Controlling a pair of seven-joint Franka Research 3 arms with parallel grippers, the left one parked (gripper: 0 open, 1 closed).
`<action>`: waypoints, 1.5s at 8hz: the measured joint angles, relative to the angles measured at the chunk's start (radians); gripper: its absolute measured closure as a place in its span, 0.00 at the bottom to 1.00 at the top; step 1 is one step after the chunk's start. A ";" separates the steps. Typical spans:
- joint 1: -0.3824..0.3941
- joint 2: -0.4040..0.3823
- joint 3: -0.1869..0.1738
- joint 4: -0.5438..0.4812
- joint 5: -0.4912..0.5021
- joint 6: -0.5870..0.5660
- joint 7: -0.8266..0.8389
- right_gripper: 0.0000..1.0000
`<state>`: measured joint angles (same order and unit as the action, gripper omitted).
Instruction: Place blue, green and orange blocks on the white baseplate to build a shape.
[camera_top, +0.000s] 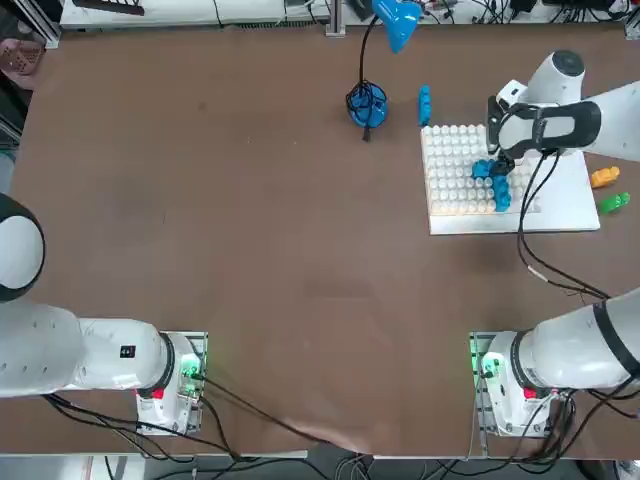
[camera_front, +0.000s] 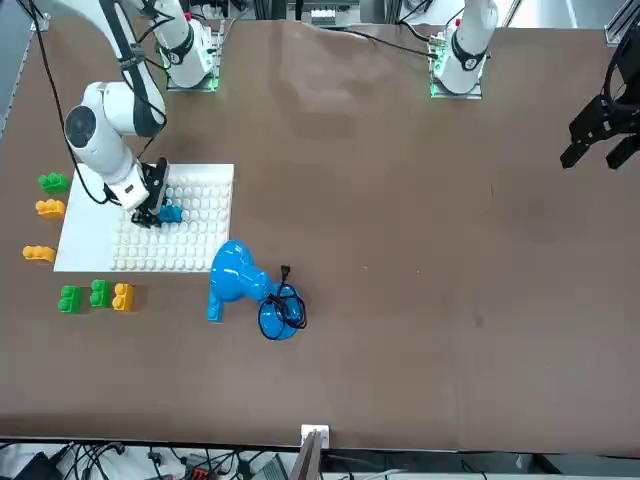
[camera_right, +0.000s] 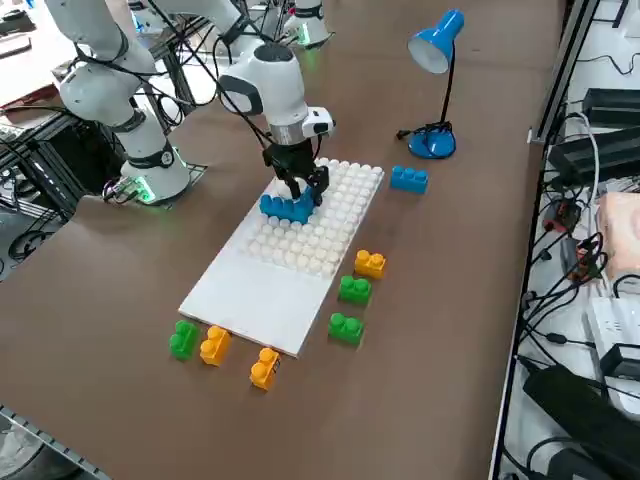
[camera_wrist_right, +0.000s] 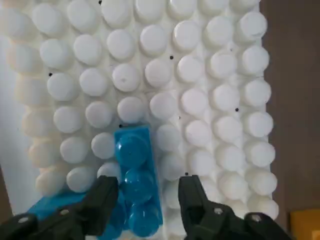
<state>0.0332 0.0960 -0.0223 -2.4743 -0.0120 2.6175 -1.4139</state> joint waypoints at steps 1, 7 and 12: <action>0.008 -0.037 0.005 0.011 0.001 -0.051 0.041 0.04; -0.041 0.015 -0.013 0.309 0.016 -0.165 0.437 0.00; -0.086 0.379 -0.055 0.713 0.053 -0.128 0.487 0.00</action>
<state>-0.0528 0.4754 -0.0777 -1.7611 0.0409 2.4896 -0.9265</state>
